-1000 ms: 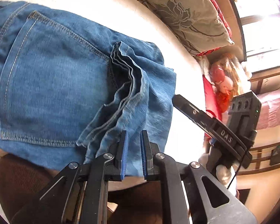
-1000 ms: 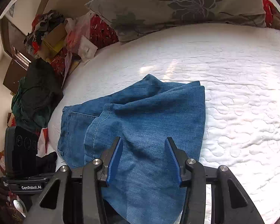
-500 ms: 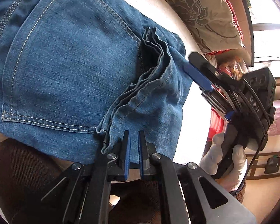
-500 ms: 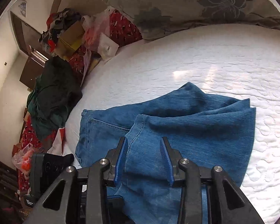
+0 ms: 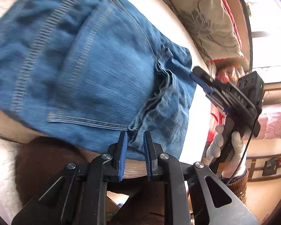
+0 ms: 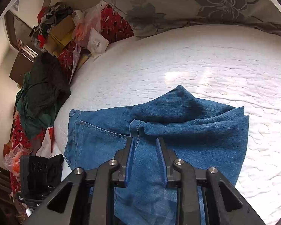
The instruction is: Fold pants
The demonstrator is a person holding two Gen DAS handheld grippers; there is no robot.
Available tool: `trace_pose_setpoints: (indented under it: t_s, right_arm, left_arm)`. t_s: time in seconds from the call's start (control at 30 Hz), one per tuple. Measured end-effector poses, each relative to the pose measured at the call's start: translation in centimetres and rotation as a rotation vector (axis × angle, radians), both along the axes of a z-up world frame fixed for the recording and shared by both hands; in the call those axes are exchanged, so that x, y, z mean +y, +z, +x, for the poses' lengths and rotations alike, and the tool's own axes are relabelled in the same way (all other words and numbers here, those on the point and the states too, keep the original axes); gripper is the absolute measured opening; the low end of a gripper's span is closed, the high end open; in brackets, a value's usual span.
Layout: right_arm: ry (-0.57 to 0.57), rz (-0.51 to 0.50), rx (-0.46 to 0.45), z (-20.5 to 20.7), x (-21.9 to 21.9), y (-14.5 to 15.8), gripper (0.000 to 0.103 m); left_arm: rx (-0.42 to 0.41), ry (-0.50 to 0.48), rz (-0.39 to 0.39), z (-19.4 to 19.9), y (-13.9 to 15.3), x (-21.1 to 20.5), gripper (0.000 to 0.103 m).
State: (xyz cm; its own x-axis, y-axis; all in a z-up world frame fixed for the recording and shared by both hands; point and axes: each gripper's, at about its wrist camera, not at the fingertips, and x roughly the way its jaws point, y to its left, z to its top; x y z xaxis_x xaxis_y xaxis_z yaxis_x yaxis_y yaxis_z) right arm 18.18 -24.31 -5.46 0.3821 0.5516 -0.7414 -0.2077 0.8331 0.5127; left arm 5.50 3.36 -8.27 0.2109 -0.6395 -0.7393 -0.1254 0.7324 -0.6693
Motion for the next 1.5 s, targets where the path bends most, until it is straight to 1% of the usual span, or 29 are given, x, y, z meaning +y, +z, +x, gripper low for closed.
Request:
trace_pose_setpoints:
  t_s: [0.03, 0.07, 0.13, 0.17, 0.2, 0.23, 0.3, 0.37, 0.47, 0.57, 0.7, 0.77, 0.87, 0.9, 1.03, 1.07, 1.1, 1.17, 1.23, 1.27, 1.3, 1.33, 1.37, 1.4, 1.5]
  right_arm:
    - [0.005, -0.007, 0.001, -0.1, -0.1, 0.3, 0.034]
    - [0.012, -0.020, 0.000, -0.3, 0.1, 0.5, 0.035]
    - [0.041, -0.040, -0.003, -0.4, 1.2, 0.9, 0.035]
    - [0.053, -0.048, -0.004, -0.4, 2.0, 1.0, 0.035]
    - [0.066, -0.053, -0.002, -0.3, 2.9, 0.9, 0.035]
    - [0.081, -0.057, 0.003, -0.1, 3.9, 0.9, 0.035]
    - [0.111, -0.073, 0.016, 0.4, 6.4, 0.8, 0.035]
    - [0.141, -0.090, 0.024, 0.8, 8.8, 0.9, 0.036]
    - [0.185, -0.112, 0.027, 1.5, 12.1, 1.3, 0.043]
    - [0.241, -0.170, 0.005, 2.4, 15.2, 2.0, 0.046]
    - [0.312, -0.252, -0.023, 3.9, 19.2, 2.5, 0.053]
    - [0.355, -0.284, -0.033, 4.8, 21.3, 2.5, 0.054]
    - [0.440, -0.343, -0.049, 6.1, 24.9, 2.0, 0.056]
    - [0.475, -0.364, -0.050, 6.4, 26.1, 1.6, 0.056]
    - [0.599, -0.450, -0.058, 7.3, 30.9, 0.0, 0.057]
    - [0.626, -0.468, -0.061, 7.5, 31.9, -0.4, 0.057]
    - [0.650, -0.488, -0.063, 7.7, 32.9, -0.8, 0.057]
    - [0.707, -0.534, -0.051, 7.8, 34.6, -2.0, 0.057]
    - [0.765, -0.614, -0.046, 7.4, 36.2, -3.3, 0.056]
    - [0.794, -0.647, -0.062, 7.1, 36.8, -3.6, 0.053]
    - [0.823, -0.650, -0.077, 6.8, 37.2, -3.4, 0.040]
    - [0.838, -0.648, -0.087, 6.5, 37.4, -3.0, 0.035]
    - [0.838, -0.655, -0.101, 6.3, 37.4, -2.6, 0.026]
    - [0.845, -0.652, -0.099, 6.1, 37.0, -2.3, 0.019]
    - [0.820, -0.597, -0.126, 5.4, 35.4, -0.4, 0.017]
  left_arm:
    - [-0.002, 0.061, -0.020, -0.5, 0.0, 2.3, 0.015]
    - [-0.001, 0.130, -0.041, -0.9, -0.2, 4.6, 0.017]
    - [0.002, 0.277, -0.085, -2.1, -0.7, 9.2, 0.036]
    - [0.012, 0.356, -0.100, -2.7, -1.1, 11.3, 0.053]
    - [0.024, 0.432, -0.124, -3.2, -1.7, 13.0, 0.062]
    - [0.033, 0.487, -0.165, -3.7, -2.3, 14.1, 0.064]
    - [0.049, 0.542, -0.245, -4.0, -3.4, 15.7, 0.064]
    - [0.050, 0.563, -0.281, -4.0, -4.2, 16.7, 0.064]
    - [0.052, 0.559, -0.330, -3.3, -5.2, 16.8, 0.066]
    - [0.065, 0.549, -0.363, -2.8, -6.6, 16.8, 0.066]
    - [0.082, 0.543, -0.386, -3.1, -7.0, 16.2, 0.066]
    - [0.068, 0.536, -0.371, -3.6, -6.9, 16.1, 0.066]
    - [0.045, 0.530, -0.293, -3.5, -6.6, 16.0, 0.066]
    - [0.044, 0.532, -0.283, -3.4, -6.7, 16.0, 0.066]
    - [0.033, 0.547, -0.319, -2.5, -6.9, 16.0, 0.066]
    - [0.034, 0.544, -0.317, -2.0, -6.9, 15.9, 0.070]
    - [0.032, 0.541, -0.318, -1.6, -7.0, 15.7, 0.076]
    - [0.036, 0.544, -0.300, -0.7, -7.0, 15.3, 0.079]
    - [0.045, 0.544, -0.275, -0.2, -7.1, 15.0, 0.080]
    - [0.041, 0.542, -0.269, -0.1, -7.0, 14.9, 0.079]
    - [0.032, 0.534, -0.256, -0.2, -6.8, 14.9, 0.075]
    - [0.022, 0.521, -0.235, -0.3, -6.6, 14.9, 0.069]
    - [0.011, 0.508, -0.220, -0.4, -6.4, 14.9, 0.056]
    - [0.002, 0.497, -0.212, -0.6, -6.3, 14.9, 0.042]
    - [-0.036, 0.474, -0.206, -0.9, -5.3, 14.8, 0.030]
